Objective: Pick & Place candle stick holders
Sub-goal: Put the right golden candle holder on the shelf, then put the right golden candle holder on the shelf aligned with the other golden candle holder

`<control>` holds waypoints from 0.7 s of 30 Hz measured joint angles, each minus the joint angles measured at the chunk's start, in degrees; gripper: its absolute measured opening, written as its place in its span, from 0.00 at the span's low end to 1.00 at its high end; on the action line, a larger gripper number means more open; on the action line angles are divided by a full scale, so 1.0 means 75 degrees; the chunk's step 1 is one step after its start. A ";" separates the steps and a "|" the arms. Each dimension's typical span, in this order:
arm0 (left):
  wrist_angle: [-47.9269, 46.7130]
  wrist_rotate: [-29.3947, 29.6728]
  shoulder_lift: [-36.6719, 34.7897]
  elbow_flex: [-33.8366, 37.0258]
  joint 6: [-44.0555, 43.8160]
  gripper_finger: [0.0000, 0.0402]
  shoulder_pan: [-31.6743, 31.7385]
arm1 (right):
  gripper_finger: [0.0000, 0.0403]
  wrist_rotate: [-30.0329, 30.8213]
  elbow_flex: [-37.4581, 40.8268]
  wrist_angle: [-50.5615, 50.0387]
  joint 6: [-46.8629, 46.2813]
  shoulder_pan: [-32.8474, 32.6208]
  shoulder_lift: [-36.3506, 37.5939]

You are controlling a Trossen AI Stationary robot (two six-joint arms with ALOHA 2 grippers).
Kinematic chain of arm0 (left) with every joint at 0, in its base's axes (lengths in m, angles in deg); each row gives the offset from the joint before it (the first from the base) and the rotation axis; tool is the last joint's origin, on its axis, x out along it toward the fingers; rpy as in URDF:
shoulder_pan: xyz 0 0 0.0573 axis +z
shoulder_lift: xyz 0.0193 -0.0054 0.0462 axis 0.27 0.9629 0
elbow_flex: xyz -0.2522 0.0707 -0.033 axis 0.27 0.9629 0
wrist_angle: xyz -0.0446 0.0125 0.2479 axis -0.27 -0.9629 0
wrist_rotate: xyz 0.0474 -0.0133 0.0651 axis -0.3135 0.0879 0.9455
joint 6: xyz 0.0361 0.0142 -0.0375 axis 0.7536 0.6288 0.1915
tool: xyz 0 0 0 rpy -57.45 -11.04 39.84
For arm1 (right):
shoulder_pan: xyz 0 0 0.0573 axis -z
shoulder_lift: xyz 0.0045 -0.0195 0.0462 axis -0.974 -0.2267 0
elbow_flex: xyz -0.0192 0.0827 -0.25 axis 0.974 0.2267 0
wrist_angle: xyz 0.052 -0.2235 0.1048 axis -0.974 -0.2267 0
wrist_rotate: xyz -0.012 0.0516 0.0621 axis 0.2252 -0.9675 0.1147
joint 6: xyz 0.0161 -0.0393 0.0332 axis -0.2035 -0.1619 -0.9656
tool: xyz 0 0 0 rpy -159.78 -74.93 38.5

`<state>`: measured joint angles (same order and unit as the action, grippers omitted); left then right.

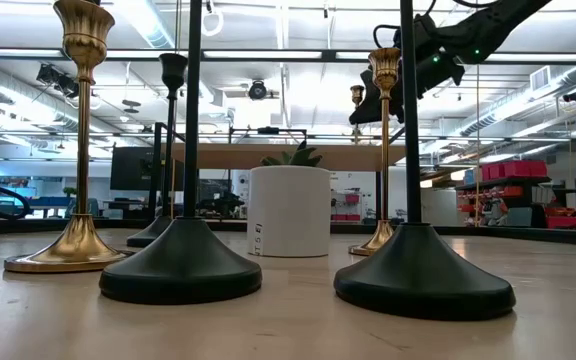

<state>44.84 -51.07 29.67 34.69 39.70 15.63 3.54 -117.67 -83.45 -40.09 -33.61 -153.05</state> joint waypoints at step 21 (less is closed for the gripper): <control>0.0001 0.0000 0.0001 0.0000 -0.0012 0.09 0.0001 | 0.49 0.0020 0.0008 -0.0332 0.0086 0.0000 0.0324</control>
<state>44.84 -51.07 29.68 34.69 39.61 15.64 3.70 -117.61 -85.93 -39.44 -33.61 -150.62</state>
